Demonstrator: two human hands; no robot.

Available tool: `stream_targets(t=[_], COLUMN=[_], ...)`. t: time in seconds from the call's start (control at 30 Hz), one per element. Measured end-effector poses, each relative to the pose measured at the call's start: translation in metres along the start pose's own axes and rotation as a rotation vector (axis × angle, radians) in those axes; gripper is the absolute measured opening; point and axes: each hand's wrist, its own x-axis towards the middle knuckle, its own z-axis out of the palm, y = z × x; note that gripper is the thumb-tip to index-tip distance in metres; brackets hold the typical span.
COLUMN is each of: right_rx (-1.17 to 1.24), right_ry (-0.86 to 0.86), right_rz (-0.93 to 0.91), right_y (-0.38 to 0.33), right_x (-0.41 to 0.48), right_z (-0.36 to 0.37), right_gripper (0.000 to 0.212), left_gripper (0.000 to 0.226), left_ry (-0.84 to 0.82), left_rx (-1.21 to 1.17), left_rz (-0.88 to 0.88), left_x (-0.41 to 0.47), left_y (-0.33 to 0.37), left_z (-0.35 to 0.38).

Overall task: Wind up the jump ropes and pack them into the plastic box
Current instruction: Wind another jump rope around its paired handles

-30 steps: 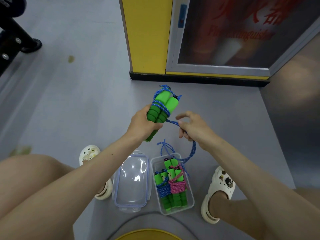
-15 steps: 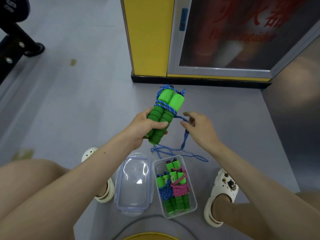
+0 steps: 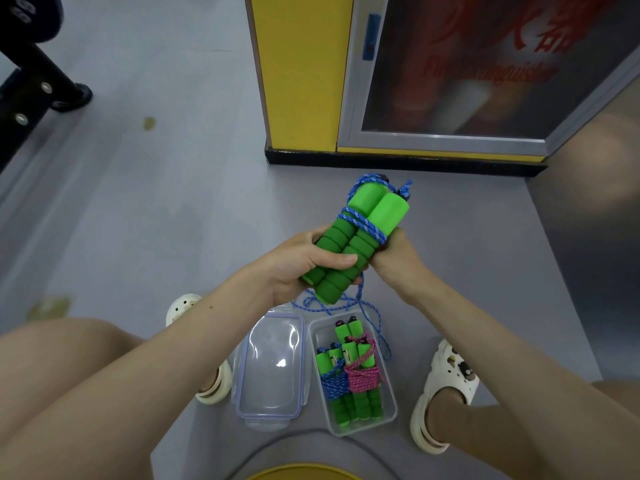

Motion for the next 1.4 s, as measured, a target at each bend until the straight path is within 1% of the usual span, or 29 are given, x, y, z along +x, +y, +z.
stream_targets(t=[0.1, 0.2, 0.27, 0.3, 0.33, 0.4, 0.47, 0.53, 0.6, 0.67, 0.7, 0.77, 0.8, 0.83, 0.87, 0.9, 0.93, 1.0, 1.03, 1.07, 1.1, 1.17, 1.23, 1.3, 1.4], right_rx=[0.029, -0.034, -0.173, -0.287, -0.390, -0.459, -0.487, -0.511, -0.445, -0.334, -0.303, -0.361, -0.411, -0.392, -0.377, -0.421, -0.527, -0.713, -0.714, -0.649, -0.533, -0.242, -0.051, 0.020, 0.002], right_ry=[-0.020, -0.050, -0.083, -0.102, -0.118, -0.107, -0.061, -0.011, 0.021, 0.069, 0.144, 0.299, 0.344, 0.363, 0.370, 0.365, 0.304, 0.066, -0.028, -0.077, -0.094, -0.102, -0.095, -0.111, -0.088], right_rz=[0.042, 0.073, 0.083, 0.096, 0.125, 0.187, 0.238, 0.267, 0.287, 0.306, 0.253, 0.004, -0.137, -0.198, -0.193, -0.139, -0.035, 0.186, 0.229, 0.233, 0.228, 0.218, 0.205, 0.192, 0.192], right_y=[0.005, 0.005, 0.007, 0.009, 0.012, 0.016, 0.017, 0.016, 0.018, 0.016, 0.013, 0.000, -0.007, -0.013, -0.014, -0.010, -0.005, 0.011, 0.017, 0.019, 0.018, 0.014, 0.011, 0.009, 0.007], right_x=[0.003, 0.005, 0.007, 0.008, 0.009, 0.010, 0.009, 0.010, 0.010, 0.010, 0.011, 0.014, 0.015, 0.016, 0.016, 0.017, 0.017, 0.015, 0.014, 0.013, 0.012, 0.009, 0.007, 0.004, 0.002], right_z=[0.000, -0.004, -0.005, -0.006, -0.006, -0.009, -0.013, -0.020, -0.024, -0.025, -0.029, -0.038, -0.044, -0.048, -0.050, -0.050, -0.048, -0.039, -0.035, -0.031, -0.028, -0.023, -0.019, -0.014, -0.009], right_gripper=[0.020, 0.020, 0.016, 0.015, 0.019, 0.032, 0.038, 0.037, 0.036, 0.027, 0.021, 0.026, 0.027, 0.026, 0.024, 0.021, 0.020, 0.026, 0.031, 0.037, 0.040, 0.037, 0.030, 0.027, 0.021], left_gripper=[0.048, 0.046, 0.044, 0.042, 0.041, 0.038, 0.037, 0.041, 0.044, 0.046, 0.046, 0.046, 0.045, 0.044, 0.043, 0.043, 0.043, 0.046, 0.048, 0.050, 0.051, 0.049, 0.047, 0.048, 0.050], left_ry=[0.053, 0.077, 0.082, 0.096, 0.115, 0.169, 0.233, 0.283, 0.342, 0.433, 0.465, 0.483, 0.483, 0.482, 0.481, 0.478, 0.473, 0.444, 0.413, 0.371, 0.320, 0.221, 0.137, 0.084, 0.082], left_rx=[0.013, 0.020, 0.017, 0.025, 0.029, 0.020, 0.020, 0.064, 0.107, 0.117, 0.124, 0.158, 0.169, 0.166, 0.160, 0.161, 0.170, 0.184, 0.178, 0.165, 0.148, 0.105, 0.059, 0.015, -0.012], left_rz=[0.017, 0.012, 0.016, 0.022, 0.033, 0.055, 0.065, 0.075, 0.100, 0.117, 0.129, 0.176, 0.204, 0.224, 0.236, 0.240, 0.235, 0.189, 0.157, 0.128, 0.106, 0.066, 0.036, 0.021, 0.016], left_x=[0.002, 0.002, 0.001, 0.001, 0.001, 0.002, 0.004, 0.005, 0.005, 0.006, 0.006, 0.006, 0.006, 0.005, 0.005, 0.005, 0.006, 0.006, 0.006, 0.005, 0.005, 0.004, 0.004, 0.003, 0.005], left_y=[0.000, -0.003, -0.004, -0.003, -0.001, 0.003, 0.005, 0.004, 0.002, 0.001, 0.001, 0.001, 0.002, 0.004, 0.005, 0.007, 0.007, 0.004, 0.001, -0.002, -0.004, -0.008, -0.010, -0.010, -0.010], left_z=[-0.001, -0.001, 0.000, 0.000, -0.002, -0.007, -0.011, -0.012, -0.013, -0.015, -0.015, -0.014, -0.013, -0.012, -0.011, -0.011, -0.010, -0.008, -0.006, -0.003, -0.001, 0.004, 0.008, 0.009, 0.008])
